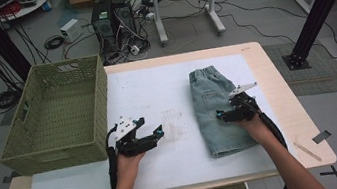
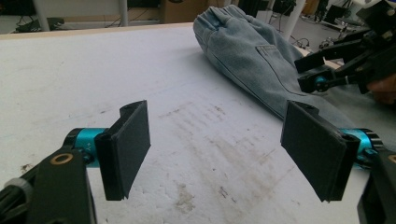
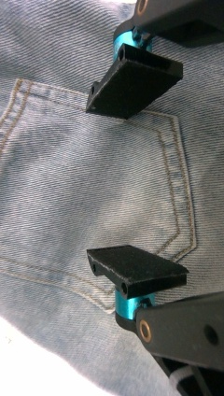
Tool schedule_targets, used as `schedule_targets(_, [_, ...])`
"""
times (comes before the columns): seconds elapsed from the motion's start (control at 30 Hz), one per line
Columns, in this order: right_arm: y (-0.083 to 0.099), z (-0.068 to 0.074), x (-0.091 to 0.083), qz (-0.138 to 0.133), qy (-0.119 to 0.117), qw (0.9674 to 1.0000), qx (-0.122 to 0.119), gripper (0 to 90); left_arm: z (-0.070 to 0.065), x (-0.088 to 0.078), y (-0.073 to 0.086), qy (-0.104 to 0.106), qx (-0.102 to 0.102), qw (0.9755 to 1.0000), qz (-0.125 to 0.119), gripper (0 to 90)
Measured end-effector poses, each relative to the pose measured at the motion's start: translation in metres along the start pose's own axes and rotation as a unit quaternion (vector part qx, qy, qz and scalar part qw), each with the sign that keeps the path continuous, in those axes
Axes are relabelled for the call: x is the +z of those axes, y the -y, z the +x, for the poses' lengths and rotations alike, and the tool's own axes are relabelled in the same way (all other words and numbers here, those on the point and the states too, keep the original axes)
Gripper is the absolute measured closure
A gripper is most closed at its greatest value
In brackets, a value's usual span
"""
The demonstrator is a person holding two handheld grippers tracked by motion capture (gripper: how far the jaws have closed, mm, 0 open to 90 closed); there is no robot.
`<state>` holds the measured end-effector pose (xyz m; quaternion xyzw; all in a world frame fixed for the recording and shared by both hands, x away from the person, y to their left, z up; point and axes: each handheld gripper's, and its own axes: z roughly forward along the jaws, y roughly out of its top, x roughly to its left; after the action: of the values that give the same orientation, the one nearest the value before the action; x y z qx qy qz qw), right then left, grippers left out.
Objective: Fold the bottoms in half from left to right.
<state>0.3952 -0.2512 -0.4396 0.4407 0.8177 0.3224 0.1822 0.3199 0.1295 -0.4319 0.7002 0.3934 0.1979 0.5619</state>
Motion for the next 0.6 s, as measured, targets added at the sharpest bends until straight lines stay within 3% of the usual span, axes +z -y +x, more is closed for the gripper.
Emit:
schedule_targets(0.13, [0.001, -0.002, -0.014, -0.011, -0.025, 0.9994, 0.022, 26.1, 0.000, -0.001, -0.002, 0.000, 0.001, 1.0000, 0.000, 24.0])
schedule_targets(0.2, [0.005, -0.005, -0.026, -0.024, -0.021, 0.9992, 0.026, 29.9, 0.000, 0.000, -0.003, -0.001, 0.002, 1.0000, 0.000, 24.0])
schedule_targets(0.3, [0.015, -0.013, -0.037, -0.005, -0.009, 0.9999, 0.011, 39.2, -0.001, 0.001, -0.004, 0.001, 0.003, 1.0000, -0.001, 24.0])
schedule_targets(0.47, [0.035, -0.025, -0.046, 0.029, -0.010, 0.9994, 0.014, 51.0, -0.002, 0.002, -0.004, 0.001, 0.005, 1.0000, -0.001, 24.1])
schedule_targets(0.53, [0.044, -0.027, -0.048, 0.038, -0.007, 0.9992, 0.012, 50.7, -0.003, 0.003, -0.005, 0.001, 0.005, 1.0000, -0.001, 24.1])
schedule_targets(0.6, [0.053, -0.028, -0.051, 0.027, -0.003, 0.9996, 0.005, 49.2, -0.003, 0.003, -0.005, 0.002, 0.005, 1.0000, -0.001, 24.0])
